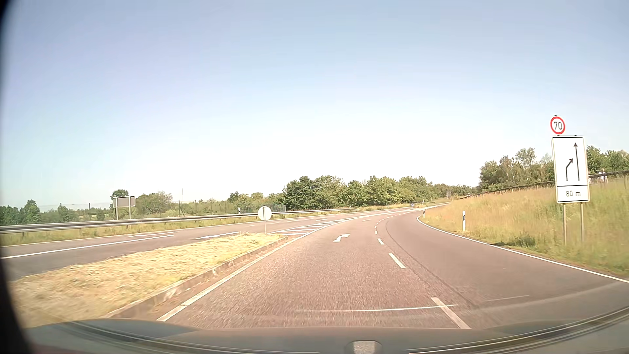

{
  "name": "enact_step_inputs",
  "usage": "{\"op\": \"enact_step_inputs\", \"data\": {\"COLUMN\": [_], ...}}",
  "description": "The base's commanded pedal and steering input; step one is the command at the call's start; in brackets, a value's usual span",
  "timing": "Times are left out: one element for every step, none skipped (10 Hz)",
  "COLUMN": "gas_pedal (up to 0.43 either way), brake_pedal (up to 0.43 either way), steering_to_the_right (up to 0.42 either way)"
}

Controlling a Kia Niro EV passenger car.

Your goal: Follow the waypoints while adhering to traffic rules and regulations

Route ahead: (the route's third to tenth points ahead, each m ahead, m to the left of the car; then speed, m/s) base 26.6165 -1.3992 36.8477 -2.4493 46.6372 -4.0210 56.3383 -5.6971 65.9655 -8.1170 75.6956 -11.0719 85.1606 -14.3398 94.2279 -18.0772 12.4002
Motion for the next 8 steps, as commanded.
{"op": "enact_step_inputs", "data": {"gas_pedal": [0.74,0.78,0.843,0.85,0.85,0.85,0.85,0.85], "brake_pedal": [0.018,0.018,0.018,0.018,0.018,0.018,0.018,0.018], "steering_to_the_right": [0.008,0.008,0.008,0.011,0.017,0.022,0.023,0.023]}}
